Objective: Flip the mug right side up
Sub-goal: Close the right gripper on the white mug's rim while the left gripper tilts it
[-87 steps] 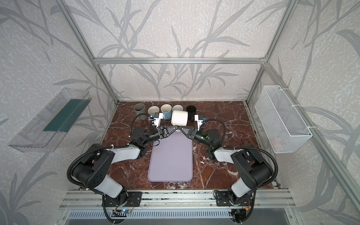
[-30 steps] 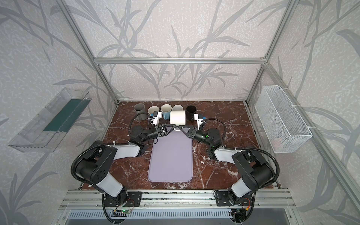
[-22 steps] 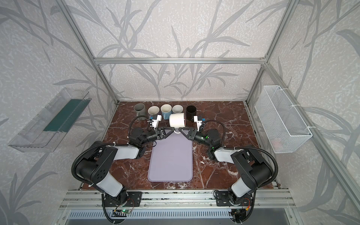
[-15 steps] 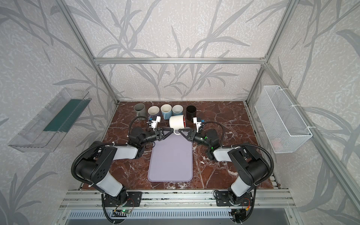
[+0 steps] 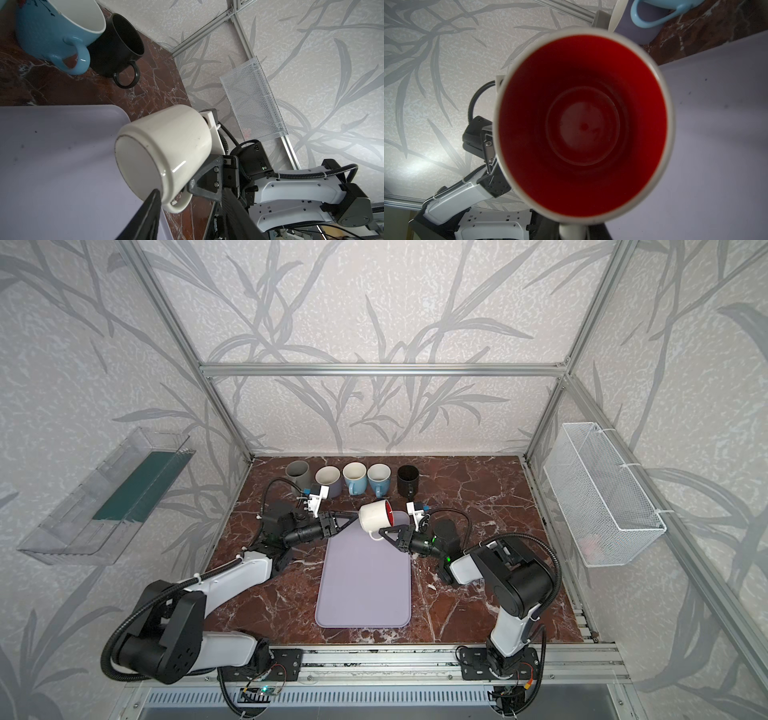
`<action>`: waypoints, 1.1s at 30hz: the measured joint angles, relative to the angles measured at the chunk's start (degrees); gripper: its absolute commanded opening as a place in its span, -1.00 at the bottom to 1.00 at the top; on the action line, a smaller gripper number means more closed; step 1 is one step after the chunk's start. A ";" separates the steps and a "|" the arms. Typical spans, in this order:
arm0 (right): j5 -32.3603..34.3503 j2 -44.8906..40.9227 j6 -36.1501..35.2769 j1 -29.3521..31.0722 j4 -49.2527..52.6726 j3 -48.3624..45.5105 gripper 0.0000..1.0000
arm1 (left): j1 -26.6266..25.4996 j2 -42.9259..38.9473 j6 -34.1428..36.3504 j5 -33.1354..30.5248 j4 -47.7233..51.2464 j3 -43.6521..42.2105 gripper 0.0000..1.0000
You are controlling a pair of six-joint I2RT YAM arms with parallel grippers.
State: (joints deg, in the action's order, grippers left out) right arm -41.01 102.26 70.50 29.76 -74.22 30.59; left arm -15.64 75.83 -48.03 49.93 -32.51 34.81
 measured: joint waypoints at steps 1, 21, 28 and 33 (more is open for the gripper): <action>-0.04 0.63 -0.09 0.00 0.02 -0.02 -1.00 | 0.00 -0.79 0.83 -0.44 1.49 0.13 0.00; -1.01 3.72 -8.46 0.31 11.65 0.74 -1.00 | 0.00 -2.19 9.05 -4.48 18.32 2.69 -0.02; 0.11 -5.95 -16.46 0.37 26.34 2.14 -1.00 | 0.00 -2.23 9.53 -4.87 18.88 2.75 -0.03; 1.55 -12.35 -22.64 0.37 36.74 5.18 -1.00 | 0.00 -2.23 9.57 -4.90 19.15 3.30 -0.02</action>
State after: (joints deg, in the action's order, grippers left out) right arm -39.46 89.91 47.86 30.13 -37.47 35.77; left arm -15.64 73.60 -38.46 45.04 -13.37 38.11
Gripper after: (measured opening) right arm 0.178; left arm 0.487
